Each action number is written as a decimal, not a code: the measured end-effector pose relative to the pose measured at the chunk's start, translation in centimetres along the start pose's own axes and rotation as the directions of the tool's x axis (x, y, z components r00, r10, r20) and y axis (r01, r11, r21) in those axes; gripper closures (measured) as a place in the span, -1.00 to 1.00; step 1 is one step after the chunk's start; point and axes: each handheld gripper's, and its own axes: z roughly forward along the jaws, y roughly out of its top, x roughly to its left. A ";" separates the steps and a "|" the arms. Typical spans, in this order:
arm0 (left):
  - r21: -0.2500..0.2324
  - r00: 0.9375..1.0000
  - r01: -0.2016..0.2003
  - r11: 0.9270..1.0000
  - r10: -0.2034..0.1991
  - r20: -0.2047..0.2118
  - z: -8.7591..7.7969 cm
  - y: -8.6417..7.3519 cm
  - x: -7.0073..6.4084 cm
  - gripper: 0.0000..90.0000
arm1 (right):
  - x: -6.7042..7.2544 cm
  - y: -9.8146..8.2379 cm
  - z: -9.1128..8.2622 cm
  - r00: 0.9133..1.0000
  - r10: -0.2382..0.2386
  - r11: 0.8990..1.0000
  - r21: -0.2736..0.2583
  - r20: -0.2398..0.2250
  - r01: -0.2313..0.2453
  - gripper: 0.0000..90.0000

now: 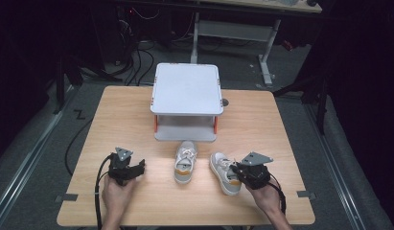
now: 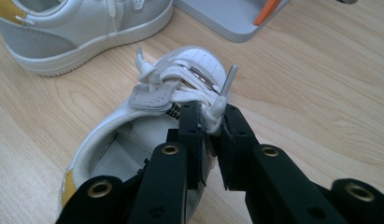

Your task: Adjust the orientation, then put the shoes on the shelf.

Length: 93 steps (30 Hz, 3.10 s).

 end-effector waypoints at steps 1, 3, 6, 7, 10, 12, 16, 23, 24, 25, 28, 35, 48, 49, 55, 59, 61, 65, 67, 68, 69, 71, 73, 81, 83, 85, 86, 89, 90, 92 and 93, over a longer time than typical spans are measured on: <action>0.000 1.000 0.000 1.000 0.000 0.000 0.0 0.0 0.0 -0.33 | 0.0 0.1 0.1 1.000 -0.008 1.000 -0.004 0.005 0.008 0.80; 0.000 1.000 0.000 1.000 0.000 0.000 0.0 0.0 0.0 -0.33 | 0.1 0.2 0.1 1.000 -0.004 1.000 -0.004 0.011 0.004 0.80; 0.000 1.000 0.001 1.000 -0.001 0.001 0.0 0.0 0.0 -0.33 | 0.3 0.9 0.3 1.000 -0.008 1.000 -0.009 0.012 0.008 0.80; 0.000 1.000 0.001 1.000 -0.001 0.001 0.0 0.0 0.0 -0.33 | 0.4 1.2 0.3 1.000 -0.008 1.000 -0.010 0.014 0.008 0.80; 0.000 1.000 0.001 1.000 -0.001 0.002 0.0 0.0 0.0 -0.33 | 0.6 2.0 0.5 1.000 -0.010 1.000 -0.015 0.024 0.010 0.80; -0.001 1.000 0.001 1.000 -0.001 0.002 0.0 0.0 0.0 -0.33 | 0.7 2.7 0.9 1.000 -0.003 1.000 -0.016 0.029 0.003 0.80; -0.001 1.000 0.001 1.000 -0.001 0.002 0.0 0.0 0.0 -0.33 | 1.2 3.8 1.6 0.998 -0.009 1.000 0.006 0.061 0.009 0.80; -0.001 1.000 0.001 1.000 -0.001 0.003 0.0 0.0 0.0 -0.34 | 1.5 4.8 3.8 0.991 -0.001 0.999 0.046 0.133 -0.005 0.80; -0.001 1.000 0.001 1.000 -0.001 0.003 0.0 0.0 0.0 -0.34 | 1.6 4.9 4.0 0.989 -0.007 0.999 0.049 0.144 0.000 0.80; -0.001 1.000 0.001 1.000 -0.001 0.003 0.0 0.0 0.0 -0.34 | 1.8 5.1 4.2 0.988 -0.009 0.999 0.053 0.152 0.001 0.80; -0.001 1.000 0.001 1.000 -0.001 0.002 0.0 0.0 0.0 -0.34 | 2.7 5.3 4.7 0.989 -0.017 0.997 0.071 0.148 0.006 0.79; -0.001 1.000 0.007 1.000 -0.007 -0.004 -0.2 -0.2 -0.2 -0.33 | 3.7 5.8 5.2 0.993 -0.001 0.995 0.098 0.115 -0.011 0.74; -0.001 1.000 0.003 1.000 -0.003 -0.005 -0.3 -0.2 -0.4 -0.33 | 3.3 4.9 5.2 0.994 0.103 0.993 0.065 -0.043 -0.100 0.33; -0.001 1.000 0.003 1.000 -0.003 -0.006 -0.3 -0.2 -0.4 -0.33 | 3.2 4.7 5.2 0.993 0.108 0.993 0.053 -0.051 -0.105 0.28; -0.001 1.000 0.002 1.000 -0.002 -0.004 -0.3 -0.2 -0.4 -0.33 | 1.7 3.4 3.1 0.984 0.168 0.984 -0.052 -0.058 -0.171 0.12; 0.003 1.000 -0.005 1.000 0.005 0.001 -0.3 -0.2 -0.4 -0.36 | -0.2 1.7 1.4 0.974 0.217 0.965 -0.134 -0.068 -0.225 0.14; 0.004 1.000 -0.007 1.000 0.007 0.006 -0.3 -0.2 -0.5 -0.38 | -1.3 0.2 1.3 0.969 0.242 0.958 -0.148 -0.048 -0.246 0.15; 0.002 1.000 -0.005 1.000 0.005 0.009 -0.2 -0.2 -0.5 -0.41 | -4.2 -2.7 2.5 0.956 0.288 0.953 -0.107 0.048 -0.282 0.17; 0.007 1.000 -0.005 1.000 0.005 0.007 -0.2 -0.2 -0.6 -0.42 | -5.9 -3.8 3.2 0.936 0.343 0.938 -0.084 0.081 -0.336 0.16; 0.008 1.000 -0.007 1.000 0.007 0.006 -0.2 -0.2 -0.7 -0.44 | -6.6 -4.1 3.4 0.926 0.365 0.930 -0.084 0.098 -0.358 0.15; 0.008 1.000 -0.007 1.000 0.007 0.006 -0.2 -0.2 -0.7 -0.44 | -7.2 -4.4 3.6 0.921 0.372 0.927 -0.085 0.118 -0.364 0.14; 0.008 1.000 -0.003 1.000 0.003 0.008 -0.2 -0.2 -0.6 -0.44 | -8.2 -4.7 3.8 0.912 0.381 0.924 -0.091 0.152 -0.370 0.12; 0.008 1.000 -0.001 1.000 0.001 0.005 -0.2 -0.2 -0.7 -0.43 | -9.0 -5.0 3.9 0.901 0.399 0.916 -0.101 0.167 -0.387 0.11; 0.019 1.000 0.021 1.000 -0.021 -0.021 -0.1 -0.1 -1.1 -0.54 | -10.3 -5.8 4.6 0.887 0.420 0.908 -0.078 0.193 -0.413 0.06; 0.021 0.999 0.025 0.999 -0.024 -0.025 -0.1 0.0 -1.2 -0.51 | -10.1 -5.7 4.6 0.895 0.400 0.917 -0.070 0.200 -0.394 0.02; 0.017 1.000 0.024 1.000 -0.024 0.003 -0.2 0.1 -1.7 -0.46 | -9.6 -5.6 4.8 0.904 0.362 0.932 -0.053 0.228 -0.360 -0.03; 0.009 1.000 0.020 1.000 -0.020 0.015 -0.4 0.2 -1.9 -0.46 | -9.3 -5.5 4.8 0.909 0.341 0.939 -0.048 0.238 -0.340 -0.02; -0.005 0.999 0.006 1.000 -0.005 0.052 -0.8 0.6 -2.3 -0.39 | -9.5 -5.5 4.8 0.909 0.351 0.936 -0.049 0.225 -0.350 -0.03; -0.003 0.998 -0.004 1.000 0.004 0.063 -1.0 0.9 -2.4 -0.37 | -9.5 -5.6 4.8 0.906 0.362 0.932 -0.051 0.220 -0.359 -0.03; 0.002 0.996 -0.027 1.000 0.027 0.082 -1.4 1.3 -2.8 -0.33 | -9.5 -5.5 4.8 0.909 0.352 0.935 -0.048 0.224 -0.351 -0.05; 0.008 0.995 -0.035 0.999 0.034 0.098 -1.6 1.4 -2.9 -0.31 | -9.4 -5.5 4.8 0.909 0.349 0.936 -0.046 0.230 -0.348 -0.05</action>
